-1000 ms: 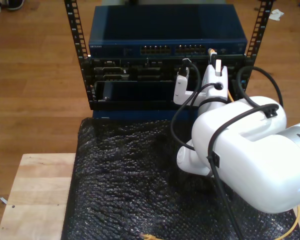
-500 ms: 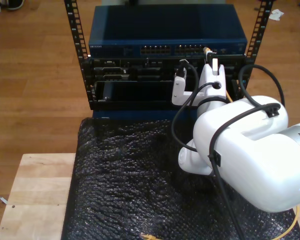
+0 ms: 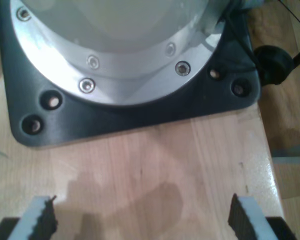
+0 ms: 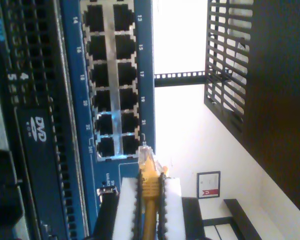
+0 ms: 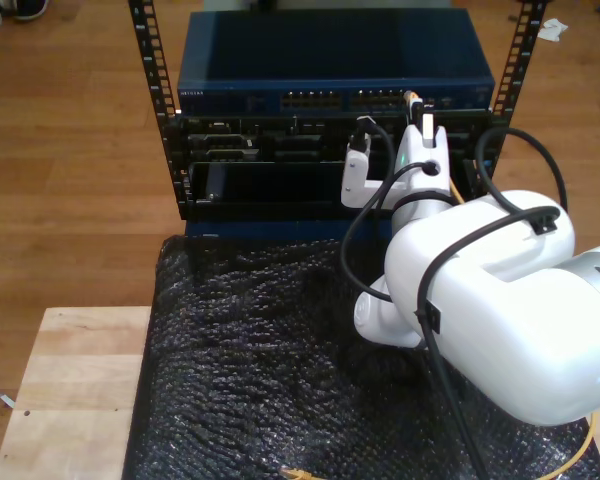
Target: Grab the cable and plug it in
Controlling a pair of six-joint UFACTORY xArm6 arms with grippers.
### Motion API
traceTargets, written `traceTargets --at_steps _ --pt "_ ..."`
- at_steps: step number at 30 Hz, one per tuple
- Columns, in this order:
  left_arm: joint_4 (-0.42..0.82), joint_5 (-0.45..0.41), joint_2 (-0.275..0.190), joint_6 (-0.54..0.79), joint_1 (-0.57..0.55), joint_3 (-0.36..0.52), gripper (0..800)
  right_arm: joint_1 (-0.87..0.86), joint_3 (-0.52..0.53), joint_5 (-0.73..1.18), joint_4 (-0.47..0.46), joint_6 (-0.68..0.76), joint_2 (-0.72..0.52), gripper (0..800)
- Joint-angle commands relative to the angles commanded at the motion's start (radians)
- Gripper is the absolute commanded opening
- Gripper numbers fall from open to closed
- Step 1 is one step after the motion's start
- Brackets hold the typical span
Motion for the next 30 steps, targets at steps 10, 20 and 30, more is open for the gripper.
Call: traceTargets --at_steps 10,20,30 --pt "0.0 0.0 0.0 0.0 0.0 0.0 800 0.0 -0.037 0.006 0.0 0.0 0.031 0" --pt "0.0 0.0 0.0 0.0 0.0 0.0 800 -0.002 -0.049 0.008 0.0 0.0 0.038 0" --pt "0.0 0.0 0.0 0.0 0.0 0.0 800 -0.011 -0.06 0.008 -0.002 0.0 0.046 0"
